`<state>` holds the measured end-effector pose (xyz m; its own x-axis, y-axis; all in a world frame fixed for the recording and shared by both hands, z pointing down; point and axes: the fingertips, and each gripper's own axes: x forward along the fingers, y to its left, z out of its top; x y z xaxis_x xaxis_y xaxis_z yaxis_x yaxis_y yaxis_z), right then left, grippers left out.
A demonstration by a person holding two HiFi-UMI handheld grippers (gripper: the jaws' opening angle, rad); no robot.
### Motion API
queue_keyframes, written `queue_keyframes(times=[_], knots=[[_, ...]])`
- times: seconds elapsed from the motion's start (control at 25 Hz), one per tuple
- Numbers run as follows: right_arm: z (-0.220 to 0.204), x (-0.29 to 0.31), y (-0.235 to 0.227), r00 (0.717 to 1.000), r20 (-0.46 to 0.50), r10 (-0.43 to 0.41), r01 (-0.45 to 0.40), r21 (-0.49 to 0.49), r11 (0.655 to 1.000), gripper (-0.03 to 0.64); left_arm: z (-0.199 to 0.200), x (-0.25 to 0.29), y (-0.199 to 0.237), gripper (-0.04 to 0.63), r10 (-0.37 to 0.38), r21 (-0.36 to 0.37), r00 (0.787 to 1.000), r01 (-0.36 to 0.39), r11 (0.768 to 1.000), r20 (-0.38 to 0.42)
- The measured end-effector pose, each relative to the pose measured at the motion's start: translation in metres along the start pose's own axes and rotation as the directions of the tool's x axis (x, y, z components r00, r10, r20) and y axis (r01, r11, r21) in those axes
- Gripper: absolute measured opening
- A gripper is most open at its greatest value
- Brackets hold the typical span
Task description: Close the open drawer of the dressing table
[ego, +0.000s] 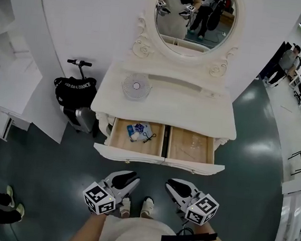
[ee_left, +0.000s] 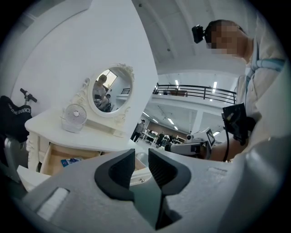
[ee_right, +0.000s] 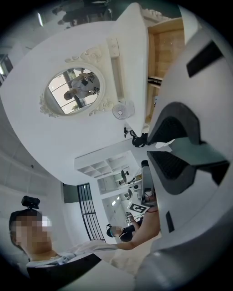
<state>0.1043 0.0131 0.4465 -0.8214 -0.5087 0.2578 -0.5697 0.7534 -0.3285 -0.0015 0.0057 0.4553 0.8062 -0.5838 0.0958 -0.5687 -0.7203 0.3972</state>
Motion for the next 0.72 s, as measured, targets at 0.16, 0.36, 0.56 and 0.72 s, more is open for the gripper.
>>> queue_keyframes(times=[0.16,0.36,0.56,0.72], knots=[[-0.002,0.007,-0.004,1.0,-0.018,0.017,-0.017,0.002,1.0,0.055,-0.012,0.004,0.019,0.077,0.051,-0.007,0.998,-0.051,0.999,-0.032],[-0.013,0.015,-0.006,0.997,-0.062,0.052,-0.052,0.009,0.999,0.055,-0.027,0.009,0.039,0.078,0.073,-0.031,0.995,-0.075,0.997,-0.07],[-0.031,0.025,-0.006,0.977,-0.172,0.127,-0.13,-0.01,0.991,0.055,-0.038,0.016,0.049,0.078,0.069,-0.043,0.993,-0.073,0.996,-0.1],[-0.047,0.038,-0.016,0.955,-0.255,0.154,-0.171,-0.044,0.984,0.054,-0.049,0.02,0.054,0.078,0.068,-0.044,0.99,-0.074,0.996,-0.124]])
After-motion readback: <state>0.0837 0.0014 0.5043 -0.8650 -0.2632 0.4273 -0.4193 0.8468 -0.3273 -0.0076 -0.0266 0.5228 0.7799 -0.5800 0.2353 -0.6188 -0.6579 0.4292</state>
